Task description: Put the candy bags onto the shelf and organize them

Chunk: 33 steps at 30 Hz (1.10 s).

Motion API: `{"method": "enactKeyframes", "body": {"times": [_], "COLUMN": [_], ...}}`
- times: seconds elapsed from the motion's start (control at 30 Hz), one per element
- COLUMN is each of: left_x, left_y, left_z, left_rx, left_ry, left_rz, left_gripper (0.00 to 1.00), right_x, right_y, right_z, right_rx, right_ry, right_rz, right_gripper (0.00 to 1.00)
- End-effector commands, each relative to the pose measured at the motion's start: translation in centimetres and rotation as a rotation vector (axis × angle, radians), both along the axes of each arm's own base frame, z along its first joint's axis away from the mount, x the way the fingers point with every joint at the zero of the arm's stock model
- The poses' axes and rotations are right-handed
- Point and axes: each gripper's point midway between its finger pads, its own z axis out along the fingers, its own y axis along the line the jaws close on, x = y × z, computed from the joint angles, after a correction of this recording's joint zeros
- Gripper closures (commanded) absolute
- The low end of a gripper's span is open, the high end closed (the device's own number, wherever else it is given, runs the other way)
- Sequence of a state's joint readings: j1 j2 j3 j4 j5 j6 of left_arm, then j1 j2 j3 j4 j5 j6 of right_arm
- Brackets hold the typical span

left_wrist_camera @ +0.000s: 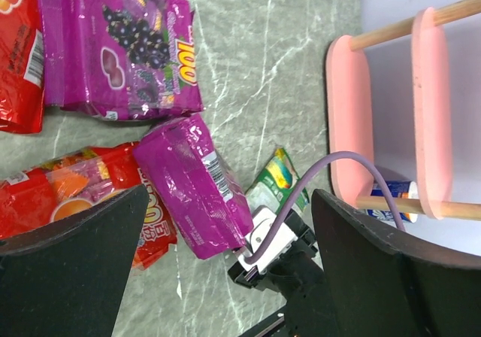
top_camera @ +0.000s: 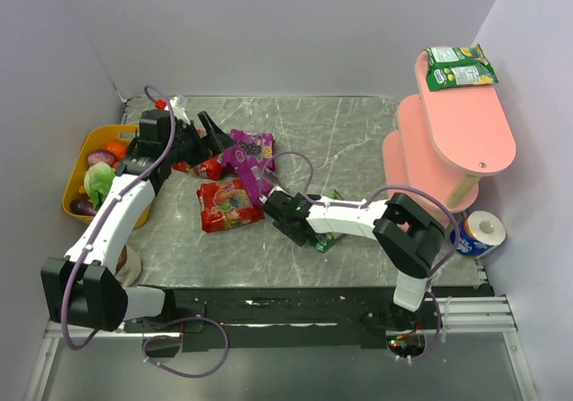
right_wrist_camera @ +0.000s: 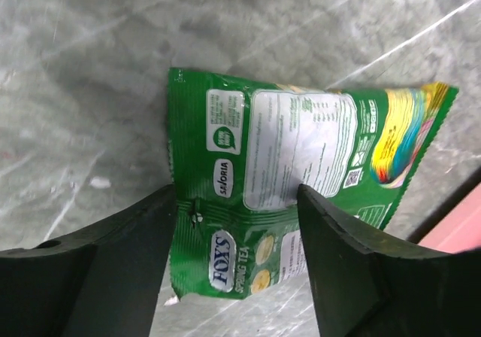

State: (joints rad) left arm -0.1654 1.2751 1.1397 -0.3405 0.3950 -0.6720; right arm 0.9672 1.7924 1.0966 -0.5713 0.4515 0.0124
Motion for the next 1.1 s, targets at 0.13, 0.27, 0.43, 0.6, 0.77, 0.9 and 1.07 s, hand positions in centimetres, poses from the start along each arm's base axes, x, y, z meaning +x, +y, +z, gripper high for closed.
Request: {"method": "enactKeyframes", "body": {"times": [0.13, 0.27, 0.43, 0.6, 0.77, 0.9, 1.07], "left_x": [1.7, 2.3, 2.6, 2.9, 3.0, 3.0, 2.8], "left_y": [-0.5, -0.3, -0.6, -0.6, -0.7, -0.7, -0.6], "left_z": [2.9, 2.3, 2.4, 2.4, 2.5, 2.5, 2.4], "left_rx": [-0.003, 0.009, -0.005, -0.003, -0.007, -0.009, -0.009], "left_ry": [-0.100, -0.083, -0.088, -0.080, -0.080, -0.078, -0.072], "left_rz": [-0.024, -0.015, -0.023, -0.023, -0.025, -0.020, -0.020], "left_gripper": [0.04, 0.04, 0.04, 0.04, 0.04, 0.04, 0.04], "right_x": [0.2, 0.5, 1.1, 2.1, 3.6, 5.2, 7.3], "right_y": [-0.8, -0.4, 0.1, 0.5, 0.9, 0.3, -1.1], "right_z": [-1.6, -0.7, 1.5, 5.9, 11.5, 16.2, 24.3], "right_rx": [-0.098, -0.071, -0.006, 0.062, 0.157, 0.221, 0.336], "right_ry": [0.007, -0.013, -0.076, -0.159, -0.249, -0.331, -0.489], "right_rz": [-0.005, -0.019, -0.072, -0.107, -0.146, -0.194, -0.259], "right_gripper": [0.55, 0.71, 0.93, 0.99, 1.00, 1.00, 1.00]}}
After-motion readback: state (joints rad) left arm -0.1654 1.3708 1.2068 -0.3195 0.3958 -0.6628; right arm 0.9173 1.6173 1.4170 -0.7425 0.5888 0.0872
